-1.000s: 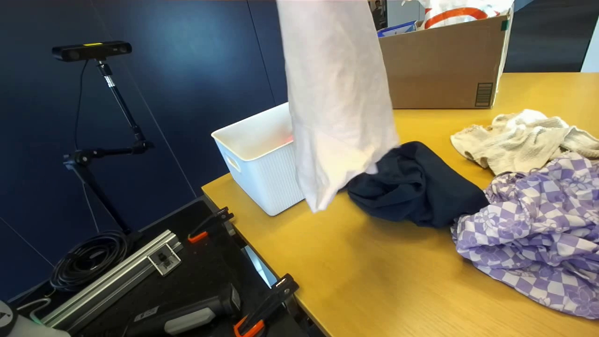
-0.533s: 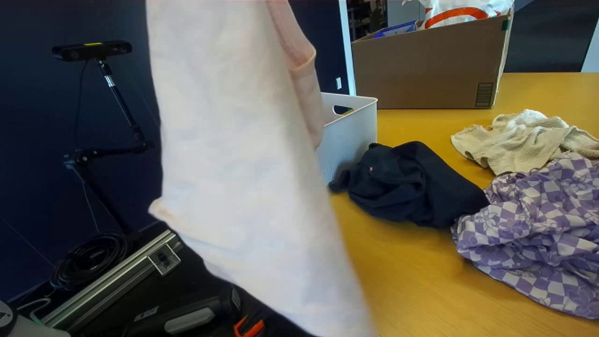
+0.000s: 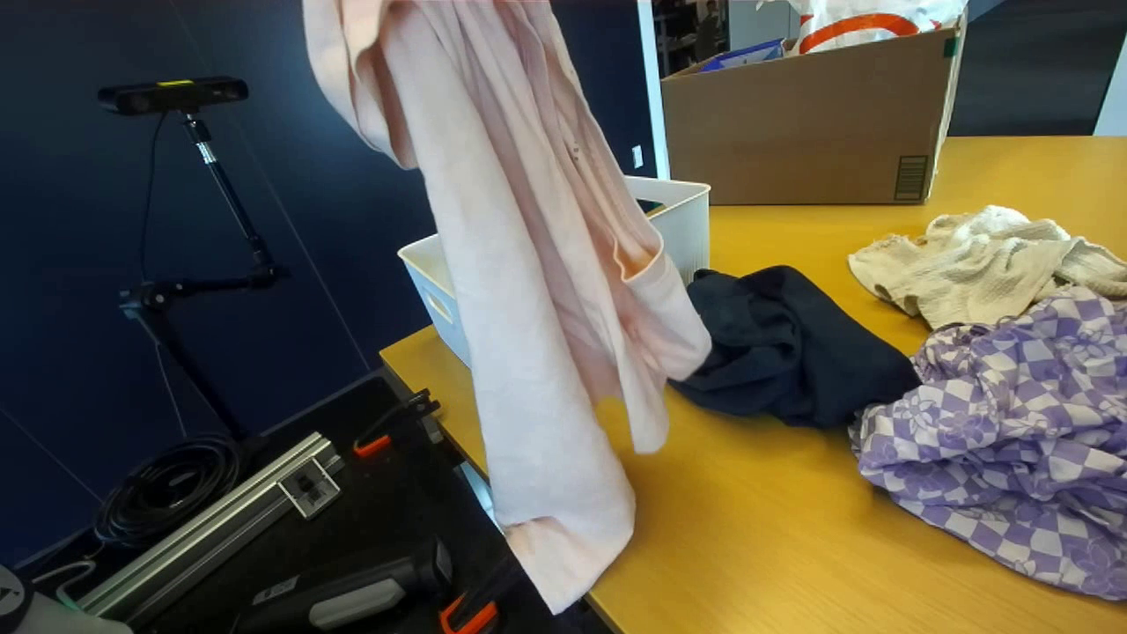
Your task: Remove the objects inside the basket
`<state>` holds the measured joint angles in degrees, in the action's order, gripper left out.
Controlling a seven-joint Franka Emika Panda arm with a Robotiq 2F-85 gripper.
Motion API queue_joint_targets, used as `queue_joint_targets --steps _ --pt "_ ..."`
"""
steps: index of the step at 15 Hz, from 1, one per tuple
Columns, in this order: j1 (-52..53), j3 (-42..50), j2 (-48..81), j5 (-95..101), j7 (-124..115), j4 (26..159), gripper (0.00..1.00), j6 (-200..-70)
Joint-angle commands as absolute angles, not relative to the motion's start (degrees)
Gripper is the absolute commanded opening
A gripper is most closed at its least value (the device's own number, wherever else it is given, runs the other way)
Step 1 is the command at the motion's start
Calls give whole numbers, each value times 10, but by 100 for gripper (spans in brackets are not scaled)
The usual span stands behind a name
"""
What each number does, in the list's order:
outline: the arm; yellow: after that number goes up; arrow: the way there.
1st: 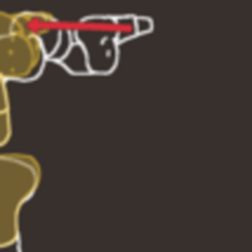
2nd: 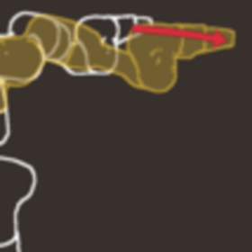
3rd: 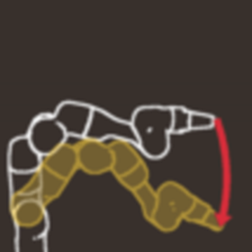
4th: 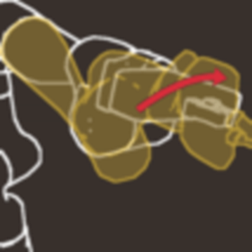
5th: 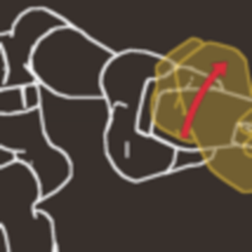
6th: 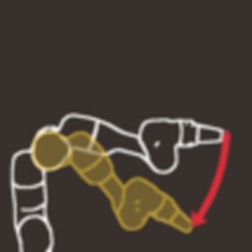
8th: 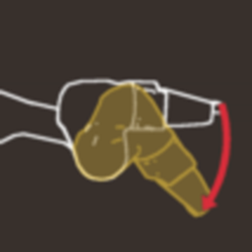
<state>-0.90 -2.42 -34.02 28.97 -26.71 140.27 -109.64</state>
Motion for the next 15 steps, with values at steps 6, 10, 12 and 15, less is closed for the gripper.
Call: queue_joint_targets --steps 6,10,12,15 --pt "-68 -28 -270 300 -258 1373 2 -1216" --pt "-72 -32 -215 287 -261 1362 2 -1300" --pt "-65 -32 -193 274 -257 1372 2 -1345" --pt "-52 -34 -180 247 -244 1389 2 -1395"
